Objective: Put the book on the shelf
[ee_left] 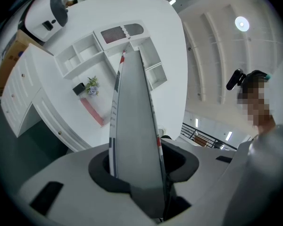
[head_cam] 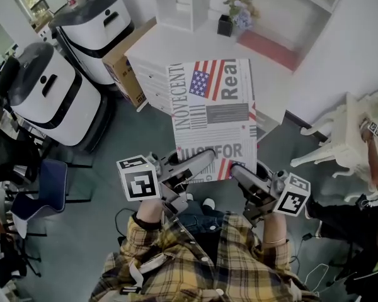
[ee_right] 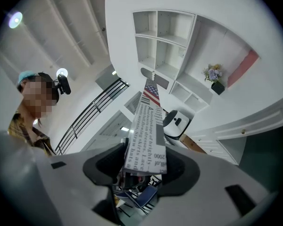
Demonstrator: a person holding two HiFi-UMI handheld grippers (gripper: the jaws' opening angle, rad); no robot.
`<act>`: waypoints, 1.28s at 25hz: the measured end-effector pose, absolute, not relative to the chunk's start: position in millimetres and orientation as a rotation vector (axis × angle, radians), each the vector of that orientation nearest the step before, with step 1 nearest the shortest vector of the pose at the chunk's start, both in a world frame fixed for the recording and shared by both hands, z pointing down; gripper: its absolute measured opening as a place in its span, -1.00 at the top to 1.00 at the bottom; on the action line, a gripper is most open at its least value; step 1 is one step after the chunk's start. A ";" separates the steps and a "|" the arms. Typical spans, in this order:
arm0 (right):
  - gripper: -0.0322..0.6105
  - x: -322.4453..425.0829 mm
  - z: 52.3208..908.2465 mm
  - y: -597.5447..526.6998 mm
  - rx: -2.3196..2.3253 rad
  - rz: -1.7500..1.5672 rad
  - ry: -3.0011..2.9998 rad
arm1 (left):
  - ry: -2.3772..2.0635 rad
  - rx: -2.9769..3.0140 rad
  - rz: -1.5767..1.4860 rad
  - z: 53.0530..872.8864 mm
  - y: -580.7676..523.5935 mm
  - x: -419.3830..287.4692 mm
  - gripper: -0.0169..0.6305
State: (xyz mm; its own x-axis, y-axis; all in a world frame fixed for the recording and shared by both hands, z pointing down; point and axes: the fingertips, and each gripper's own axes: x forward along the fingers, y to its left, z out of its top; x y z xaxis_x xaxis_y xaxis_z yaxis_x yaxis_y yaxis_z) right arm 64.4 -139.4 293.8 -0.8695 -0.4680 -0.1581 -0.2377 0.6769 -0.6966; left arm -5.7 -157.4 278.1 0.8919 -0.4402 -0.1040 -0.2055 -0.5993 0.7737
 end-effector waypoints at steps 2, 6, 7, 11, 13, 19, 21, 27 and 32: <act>0.22 66.0 292.6 -139.0 -0.547 -0.999 2.574 | -0.470 2.220 -0.369 277.3 -156.2 -4.3 0.39; 0.22 68.8 291.1 -140.0 -0.529 -1.019 2.575 | -0.493 2.201 -0.370 276.7 -156.0 -1.9 0.38; 0.22 68.6 291.6 -139.5 -0.529 -1.031 2.571 | -0.496 2.194 -0.365 276.8 -155.6 -2.0 0.38; 0.22 64.9 293.9 -139.1 -0.550 -1.067 2.547 | -0.488 2.172 -0.348 278.0 -156.6 -5.2 0.38; 0.22 63.7 295.5 -139.0 -0.589 -1.070 2.535 | -0.456 2.169 -0.332 279.7 -157.5 -6.1 0.39; 0.22 66.1 296.8 -141.5 -0.606 -1.051 2.557 | -0.445 2.180 -0.363 282.5 -161.0 -4.0 0.38; 0.22 65.3 297.1 -139.2 -0.602 -1.054 2.549 | -0.451 2.181 -0.356 282.3 -159.2 -4.5 0.39; 0.22 63.0 294.8 -140.9 -0.596 -1.011 2.546 | -0.446 2.211 -0.351 279.6 -160.3 -6.4 0.39; 0.22 61.7 295.8 -140.1 -0.605 -0.962 2.548 | -0.426 2.245 -0.344 278.8 -159.9 -6.8 0.39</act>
State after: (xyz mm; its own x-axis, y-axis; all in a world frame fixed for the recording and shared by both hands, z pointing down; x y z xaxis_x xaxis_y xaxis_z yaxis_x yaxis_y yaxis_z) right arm 61.7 -140.1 295.8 -0.8476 -0.5028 -0.1697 -0.2650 0.6781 -0.6855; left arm -6.8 -159.9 278.8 0.9060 -0.4099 -0.1061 -0.1900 -0.6175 0.7632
